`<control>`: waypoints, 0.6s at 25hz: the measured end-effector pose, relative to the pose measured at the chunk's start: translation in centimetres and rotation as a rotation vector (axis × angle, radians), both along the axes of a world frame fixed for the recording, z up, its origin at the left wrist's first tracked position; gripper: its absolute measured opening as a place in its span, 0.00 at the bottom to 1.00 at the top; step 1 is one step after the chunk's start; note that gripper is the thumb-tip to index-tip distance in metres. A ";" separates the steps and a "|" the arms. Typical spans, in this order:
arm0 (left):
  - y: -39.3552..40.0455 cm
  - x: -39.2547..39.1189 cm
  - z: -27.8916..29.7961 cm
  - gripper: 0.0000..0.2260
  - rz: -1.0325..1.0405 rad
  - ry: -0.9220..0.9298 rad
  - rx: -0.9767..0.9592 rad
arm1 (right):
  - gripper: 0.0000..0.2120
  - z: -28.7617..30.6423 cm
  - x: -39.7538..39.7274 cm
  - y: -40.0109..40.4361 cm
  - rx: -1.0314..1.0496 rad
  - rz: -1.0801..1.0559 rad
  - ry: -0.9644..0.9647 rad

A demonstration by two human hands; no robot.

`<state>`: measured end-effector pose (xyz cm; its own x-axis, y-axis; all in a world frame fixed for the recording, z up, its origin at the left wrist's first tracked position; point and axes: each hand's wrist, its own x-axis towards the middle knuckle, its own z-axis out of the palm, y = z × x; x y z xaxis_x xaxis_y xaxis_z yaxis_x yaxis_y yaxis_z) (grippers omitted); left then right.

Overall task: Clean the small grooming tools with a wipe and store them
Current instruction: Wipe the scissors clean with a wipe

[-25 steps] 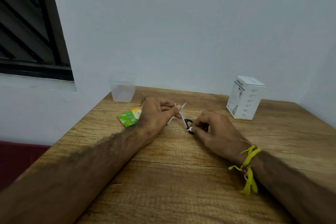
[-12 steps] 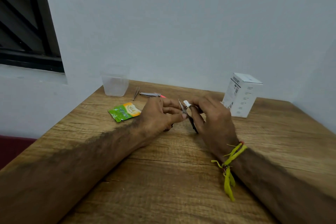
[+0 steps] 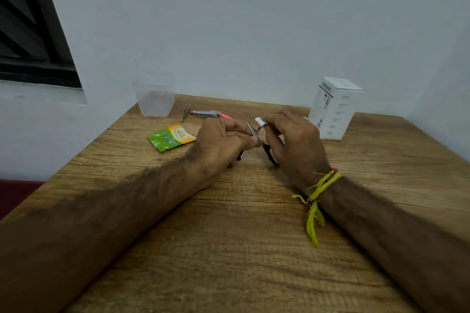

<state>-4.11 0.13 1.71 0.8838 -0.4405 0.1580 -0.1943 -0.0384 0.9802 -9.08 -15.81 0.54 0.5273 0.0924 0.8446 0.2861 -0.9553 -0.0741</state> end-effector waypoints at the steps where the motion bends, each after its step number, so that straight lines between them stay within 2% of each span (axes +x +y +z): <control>1: 0.0 -0.1 0.0 0.07 0.004 0.004 0.013 | 0.06 -0.2 0.0 0.0 0.007 0.010 0.005; 10: 0.1 -0.4 -0.1 0.06 -0.017 0.025 0.019 | 0.06 -0.2 -0.2 -0.5 0.156 0.073 -0.018; 15: -0.1 -0.6 -0.4 0.05 -0.023 0.031 0.026 | 0.05 -0.5 -0.9 -0.7 0.057 0.000 -0.077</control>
<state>-4.70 0.05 1.28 0.8778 -0.4642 0.1183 -0.1646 -0.0603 0.9845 -9.97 -16.55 0.04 0.4604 0.0431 0.8867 0.2928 -0.9503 -0.1058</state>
